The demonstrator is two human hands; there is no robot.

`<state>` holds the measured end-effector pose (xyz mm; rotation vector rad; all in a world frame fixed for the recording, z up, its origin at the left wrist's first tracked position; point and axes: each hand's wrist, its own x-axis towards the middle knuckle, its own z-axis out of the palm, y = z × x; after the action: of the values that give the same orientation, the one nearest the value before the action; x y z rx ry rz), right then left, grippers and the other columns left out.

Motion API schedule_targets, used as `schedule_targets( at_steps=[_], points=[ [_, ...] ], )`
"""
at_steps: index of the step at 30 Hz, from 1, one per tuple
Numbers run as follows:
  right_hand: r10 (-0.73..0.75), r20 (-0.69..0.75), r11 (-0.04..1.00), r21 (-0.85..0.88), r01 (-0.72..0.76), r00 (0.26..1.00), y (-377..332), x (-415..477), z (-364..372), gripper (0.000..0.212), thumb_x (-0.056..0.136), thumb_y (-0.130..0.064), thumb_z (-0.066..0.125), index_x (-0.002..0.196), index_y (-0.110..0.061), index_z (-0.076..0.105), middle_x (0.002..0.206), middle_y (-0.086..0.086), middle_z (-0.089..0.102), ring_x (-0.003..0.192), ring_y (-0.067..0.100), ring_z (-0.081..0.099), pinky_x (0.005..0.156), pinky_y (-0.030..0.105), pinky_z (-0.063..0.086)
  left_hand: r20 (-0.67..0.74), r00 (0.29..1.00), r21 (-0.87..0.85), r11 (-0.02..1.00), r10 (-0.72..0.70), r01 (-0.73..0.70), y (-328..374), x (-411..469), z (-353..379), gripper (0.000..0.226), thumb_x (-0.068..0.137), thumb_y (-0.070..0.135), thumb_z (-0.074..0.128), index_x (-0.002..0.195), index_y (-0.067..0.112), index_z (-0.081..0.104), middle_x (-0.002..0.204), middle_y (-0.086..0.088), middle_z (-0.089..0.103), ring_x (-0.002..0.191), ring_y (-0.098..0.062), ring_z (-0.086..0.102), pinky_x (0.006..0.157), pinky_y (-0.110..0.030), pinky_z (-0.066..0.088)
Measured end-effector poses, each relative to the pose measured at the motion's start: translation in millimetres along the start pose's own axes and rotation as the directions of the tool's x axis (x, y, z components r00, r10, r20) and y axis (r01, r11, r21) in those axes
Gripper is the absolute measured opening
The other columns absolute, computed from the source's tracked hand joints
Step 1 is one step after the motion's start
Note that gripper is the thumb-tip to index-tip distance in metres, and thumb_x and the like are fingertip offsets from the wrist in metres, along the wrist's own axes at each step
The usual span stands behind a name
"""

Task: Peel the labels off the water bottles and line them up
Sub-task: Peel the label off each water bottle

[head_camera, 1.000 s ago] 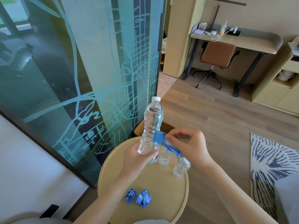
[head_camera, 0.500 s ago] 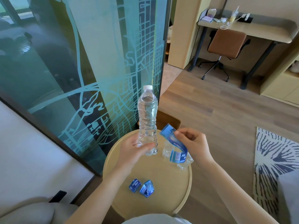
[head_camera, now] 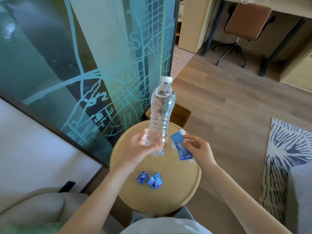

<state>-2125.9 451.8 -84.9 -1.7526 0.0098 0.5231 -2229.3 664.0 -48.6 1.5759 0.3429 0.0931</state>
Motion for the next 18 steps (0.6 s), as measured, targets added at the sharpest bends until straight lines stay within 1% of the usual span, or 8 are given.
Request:
schedule_targets(
  at_steps=[2, 4, 6, 8, 12, 14, 16, 18],
  points=[
    [0.055, 0.021, 0.998, -0.021, -0.054, 0.998, 20, 7, 2, 0.020, 0.095, -0.009, 0.068, 0.109, -0.023, 0.069, 0.103, 0.013, 0.075, 0.081, 0.021, 0.070, 0.067, 0.025, 0.057, -0.004, 1.000, 0.006, 1.000, -0.008, 0.008, -7, -1, 2, 0.040, 0.069, 0.030, 0.084, 0.108, 0.034, 0.075, 0.106, 0.009, 0.078, 0.104, -0.002, 0.070, 0.077, -0.016, 0.056],
    [0.088, 0.019, 0.992, -0.096, -0.086, 0.996, 41, 12, 5, 0.026, 0.096, -0.006, 0.064, 0.112, -0.025, 0.066, 0.103, 0.012, 0.071, 0.082, 0.020, 0.067, 0.064, 0.023, 0.054, -0.019, 0.999, 0.008, 1.000, -0.028, 0.029, -13, -2, 4, 0.037, 0.068, 0.029, 0.084, 0.104, 0.033, 0.076, 0.101, 0.008, 0.078, 0.099, 0.000, 0.071, 0.075, -0.010, 0.053],
    [0.100, 0.021, 0.981, -0.171, -0.095, 0.995, 66, 15, 12, 0.028, 0.095, -0.003, 0.063, 0.111, -0.026, 0.065, 0.098, 0.008, 0.068, 0.080, 0.018, 0.064, 0.056, 0.019, 0.051, -0.032, 0.998, 0.014, 0.999, -0.049, 0.049, -21, -4, 4, 0.035, 0.069, 0.029, 0.083, 0.103, 0.033, 0.076, 0.098, 0.007, 0.078, 0.096, -0.002, 0.071, 0.075, -0.010, 0.053],
    [0.147, 0.035, 0.963, -0.232, -0.135, 0.989, 95, 17, 21, 0.027, 0.094, -0.004, 0.064, 0.114, -0.022, 0.065, 0.096, 0.007, 0.068, 0.081, 0.019, 0.063, 0.054, 0.019, 0.050, -0.041, 0.997, 0.027, 0.997, -0.066, 0.067, -28, -4, 3, 0.033, 0.072, 0.028, 0.083, 0.103, 0.035, 0.075, 0.098, 0.007, 0.078, 0.095, -0.004, 0.072, 0.074, -0.010, 0.053],
    [0.241, 0.006, 0.926, -0.299, -0.228, 0.971, 153, 21, 40, 0.028, 0.095, -0.005, 0.063, 0.121, -0.015, 0.065, 0.091, 0.001, 0.065, 0.071, 0.010, 0.059, 0.046, 0.012, 0.045, -0.064, 0.993, 0.024, 0.994, -0.103, 0.105, -50, -5, -2, 0.032, 0.073, 0.027, 0.082, 0.103, 0.033, 0.075, 0.098, 0.004, 0.078, 0.095, -0.011, 0.074, 0.076, -0.023, 0.060],
    [0.279, -0.009, 0.908, -0.324, -0.266, 0.960, 178, 24, 46, 0.029, 0.095, -0.004, 0.063, 0.122, -0.013, 0.065, 0.090, 0.001, 0.064, 0.068, 0.011, 0.057, 0.049, 0.018, 0.047, -0.070, 0.990, 0.024, 0.992, -0.122, 0.124, -65, -5, -5, 0.032, 0.074, 0.027, 0.082, 0.105, 0.031, 0.075, 0.099, 0.003, 0.078, 0.097, -0.013, 0.074, 0.081, -0.032, 0.061],
    [0.308, -0.017, 0.894, -0.336, -0.295, 0.951, 202, 27, 51, 0.028, 0.095, -0.004, 0.062, 0.122, -0.011, 0.065, 0.093, 0.005, 0.065, 0.069, 0.015, 0.058, 0.052, 0.023, 0.048, -0.078, 0.986, 0.024, 0.989, -0.146, 0.148, -81, -5, -7, 0.035, 0.073, 0.030, 0.082, 0.107, 0.030, 0.074, 0.100, 0.002, 0.078, 0.098, -0.014, 0.073, 0.083, -0.034, 0.061],
    [0.328, -0.020, 0.884, -0.346, -0.314, 0.945, 224, 30, 56, 0.026, 0.096, -0.006, 0.062, 0.122, -0.011, 0.065, 0.099, 0.008, 0.065, 0.073, 0.018, 0.059, 0.052, 0.022, 0.049, -0.092, 0.980, 0.015, 0.984, -0.176, 0.178, -98, -4, -9, 0.037, 0.071, 0.031, 0.082, 0.108, 0.030, 0.074, 0.100, 0.002, 0.078, 0.099, -0.014, 0.073, 0.083, -0.036, 0.060]
  ],
)
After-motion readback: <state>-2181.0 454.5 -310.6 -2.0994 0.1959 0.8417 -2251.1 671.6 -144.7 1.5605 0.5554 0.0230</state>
